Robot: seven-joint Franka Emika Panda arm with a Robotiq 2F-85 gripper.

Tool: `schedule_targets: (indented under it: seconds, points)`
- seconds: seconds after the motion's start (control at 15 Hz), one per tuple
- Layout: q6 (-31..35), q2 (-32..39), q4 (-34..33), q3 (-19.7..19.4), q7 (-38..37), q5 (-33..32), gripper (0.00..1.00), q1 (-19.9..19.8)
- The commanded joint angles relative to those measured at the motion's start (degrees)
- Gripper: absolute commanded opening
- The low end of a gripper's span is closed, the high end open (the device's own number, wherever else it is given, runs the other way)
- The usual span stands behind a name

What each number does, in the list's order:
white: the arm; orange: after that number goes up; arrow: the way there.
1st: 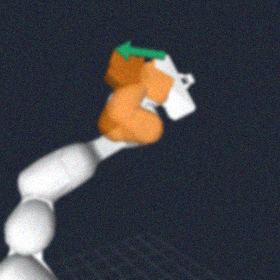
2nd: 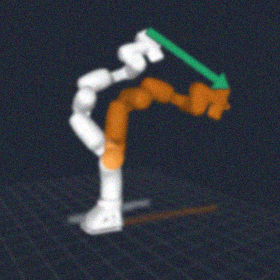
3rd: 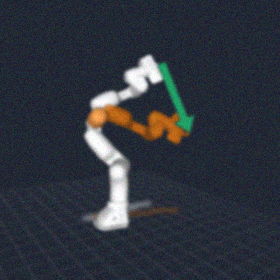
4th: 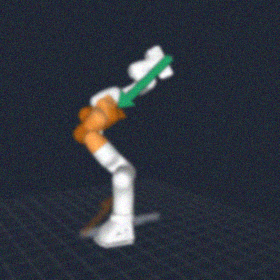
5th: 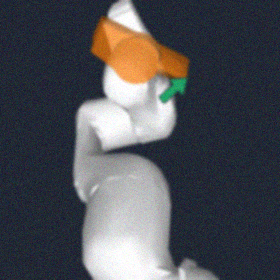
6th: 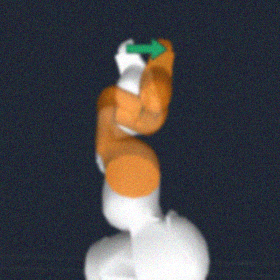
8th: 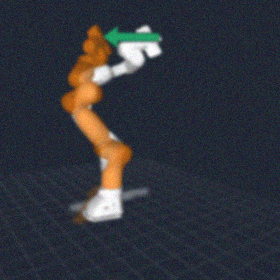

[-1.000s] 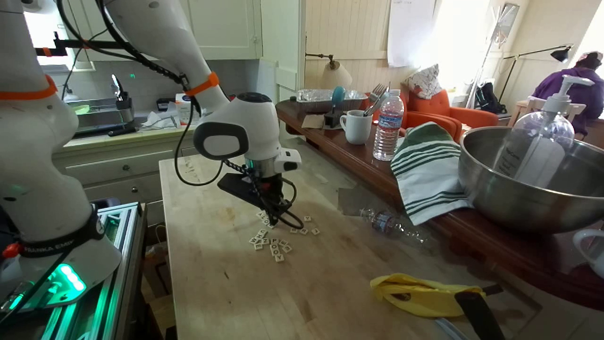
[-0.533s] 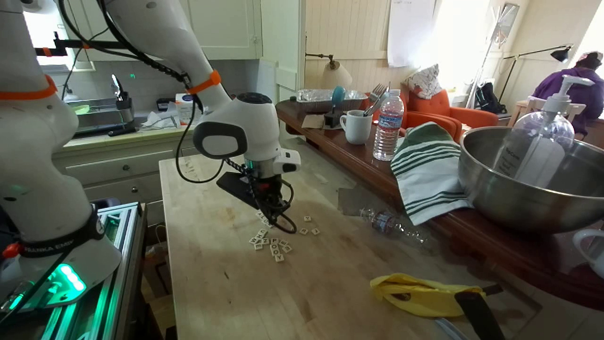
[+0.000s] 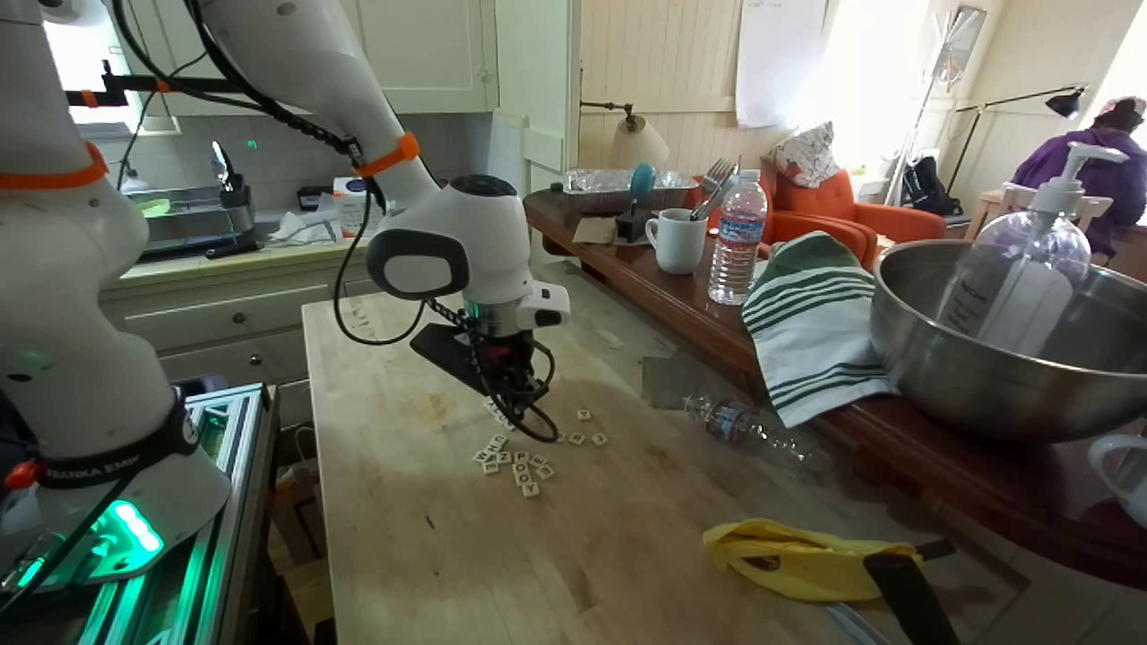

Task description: Spell the word aloe using the tile letters

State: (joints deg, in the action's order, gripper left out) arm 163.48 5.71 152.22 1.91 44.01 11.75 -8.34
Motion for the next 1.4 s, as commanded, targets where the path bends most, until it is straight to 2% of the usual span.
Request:
schedule_targets:
  seconds: [0.0, 0.8, 1.33]
  points:
    - [-1.94, 0.21, 0.97, 0.51, -0.62, 1.35, 0.0, 0.58]
    - [-1.17, -4.7, 4.08, 0.27, -0.05, 2.14, 0.0, 1.2]
    - [-1.23, -7.54, 5.53, -0.46, -0.09, 3.4, 0.0, 3.67]
